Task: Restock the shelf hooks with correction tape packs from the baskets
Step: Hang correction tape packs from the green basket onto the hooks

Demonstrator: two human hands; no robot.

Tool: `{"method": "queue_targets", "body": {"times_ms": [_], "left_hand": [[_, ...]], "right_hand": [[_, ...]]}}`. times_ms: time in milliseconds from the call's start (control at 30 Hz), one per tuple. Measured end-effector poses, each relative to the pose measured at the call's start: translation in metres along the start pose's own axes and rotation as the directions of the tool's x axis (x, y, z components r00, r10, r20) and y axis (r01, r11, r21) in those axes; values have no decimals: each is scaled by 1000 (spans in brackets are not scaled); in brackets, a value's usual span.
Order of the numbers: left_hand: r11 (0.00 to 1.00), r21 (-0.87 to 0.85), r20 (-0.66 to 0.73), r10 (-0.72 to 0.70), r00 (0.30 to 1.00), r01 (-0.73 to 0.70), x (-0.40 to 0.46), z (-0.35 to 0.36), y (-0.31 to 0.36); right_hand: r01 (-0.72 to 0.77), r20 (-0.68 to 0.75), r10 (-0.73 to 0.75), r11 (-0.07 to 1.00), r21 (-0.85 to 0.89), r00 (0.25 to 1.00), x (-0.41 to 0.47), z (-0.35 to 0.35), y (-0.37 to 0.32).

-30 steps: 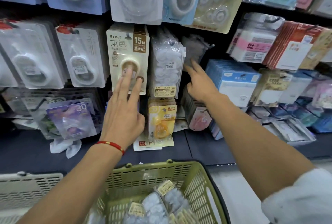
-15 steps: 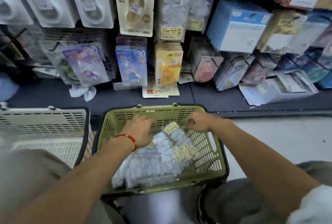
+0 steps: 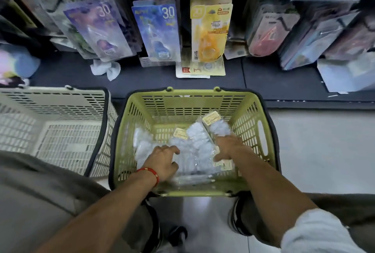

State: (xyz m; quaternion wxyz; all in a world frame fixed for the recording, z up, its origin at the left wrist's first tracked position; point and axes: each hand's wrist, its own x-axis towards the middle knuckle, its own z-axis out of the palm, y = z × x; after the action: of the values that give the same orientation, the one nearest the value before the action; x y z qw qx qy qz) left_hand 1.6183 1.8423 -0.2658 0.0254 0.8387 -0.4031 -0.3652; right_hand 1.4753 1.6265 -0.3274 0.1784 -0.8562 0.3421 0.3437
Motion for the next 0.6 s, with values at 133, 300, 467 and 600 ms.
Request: {"method": "queue_targets", "body": {"times_ms": [133,300,467,600], "left_hand": [[995,-98,-19,-30,999,28,7,-14,16],[947,-315,-46,-82,996,64,13,-27,39],[570,-811,0,-228,974,133,14,-33,65],[8,-992,128,-72,989,129,8,-40,80]], "right_hand": [[6,144,-38,977,211,989,-9,-12,18],[48,12,-55,943,330,998,-37,-71,44],[157,-201,5,604,781,980,-84,-123,63],[205,-172,-144,264,942,975,-101,-112,21]]}}
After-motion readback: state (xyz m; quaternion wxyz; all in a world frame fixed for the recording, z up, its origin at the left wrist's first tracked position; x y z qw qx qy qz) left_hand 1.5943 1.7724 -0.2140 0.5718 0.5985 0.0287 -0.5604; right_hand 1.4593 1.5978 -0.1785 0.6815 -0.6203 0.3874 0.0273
